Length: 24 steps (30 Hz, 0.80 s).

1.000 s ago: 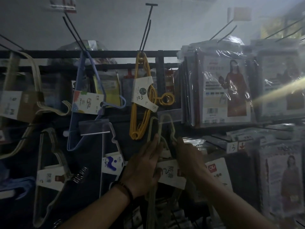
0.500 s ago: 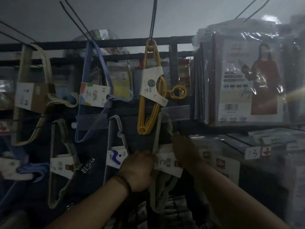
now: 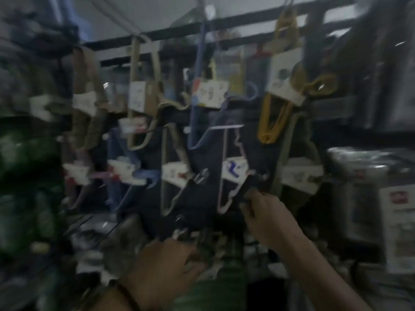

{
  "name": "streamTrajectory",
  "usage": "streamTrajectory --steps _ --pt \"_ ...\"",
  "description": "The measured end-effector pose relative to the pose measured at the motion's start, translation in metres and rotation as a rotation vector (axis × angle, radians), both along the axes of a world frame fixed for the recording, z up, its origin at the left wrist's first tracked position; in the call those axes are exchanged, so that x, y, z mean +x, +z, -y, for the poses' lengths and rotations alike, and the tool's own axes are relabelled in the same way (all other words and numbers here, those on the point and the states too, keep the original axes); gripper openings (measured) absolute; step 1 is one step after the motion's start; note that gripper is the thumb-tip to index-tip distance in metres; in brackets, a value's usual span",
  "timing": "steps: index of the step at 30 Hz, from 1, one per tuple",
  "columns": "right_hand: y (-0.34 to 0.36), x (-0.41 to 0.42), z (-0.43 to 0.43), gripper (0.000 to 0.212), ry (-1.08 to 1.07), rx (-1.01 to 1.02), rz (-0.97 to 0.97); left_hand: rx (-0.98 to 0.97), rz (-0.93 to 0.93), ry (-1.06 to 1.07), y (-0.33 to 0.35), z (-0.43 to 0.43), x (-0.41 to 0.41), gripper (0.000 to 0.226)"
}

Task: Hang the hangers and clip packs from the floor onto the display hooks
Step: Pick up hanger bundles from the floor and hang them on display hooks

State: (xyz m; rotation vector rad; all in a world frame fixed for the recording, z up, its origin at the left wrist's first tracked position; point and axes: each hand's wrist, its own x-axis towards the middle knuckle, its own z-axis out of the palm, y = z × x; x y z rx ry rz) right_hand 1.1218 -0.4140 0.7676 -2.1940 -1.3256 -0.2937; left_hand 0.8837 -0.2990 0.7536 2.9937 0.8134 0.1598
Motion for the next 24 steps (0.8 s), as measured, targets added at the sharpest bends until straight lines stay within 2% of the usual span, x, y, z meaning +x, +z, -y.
streamTrajectory --steps 3,7,9,14,18,22,24 --pt "-0.048 -0.103 -0.03 0.024 0.282 -0.127 -0.022 -0.083 -0.005 0.143 -0.043 -0.009 -0.113 0.041" --pt "-0.129 -0.252 -0.065 0.023 0.55 -0.303 -0.124 -0.337 -0.055 0.363 -0.103 0.0 -0.269 0.039" --pt "-0.17 -0.325 -0.076 0.018 0.693 -0.413 -0.186 -0.374 -0.056 0.469 -0.136 0.012 -0.344 0.041" --pt "-0.243 -0.476 -0.089 0.019 0.922 -0.68 -0.256 -0.587 -0.102 0.702 -0.204 0.057 -0.5 0.04" --pt "-0.288 -0.567 -0.089 0.016 1.056 -0.89 -0.271 -0.701 -0.035 0.886 -0.235 0.098 -0.584 0.029" --pt "-0.32 -0.638 -0.111 0.029 1.146 -1.231 -0.224 -0.792 0.01 1.072 -0.256 0.115 -0.634 0.037" --pt "-0.329 -0.665 -0.135 0.03 1.191 -1.279 -0.18 -0.887 0.036 1.144 -0.265 0.11 -0.651 0.036"
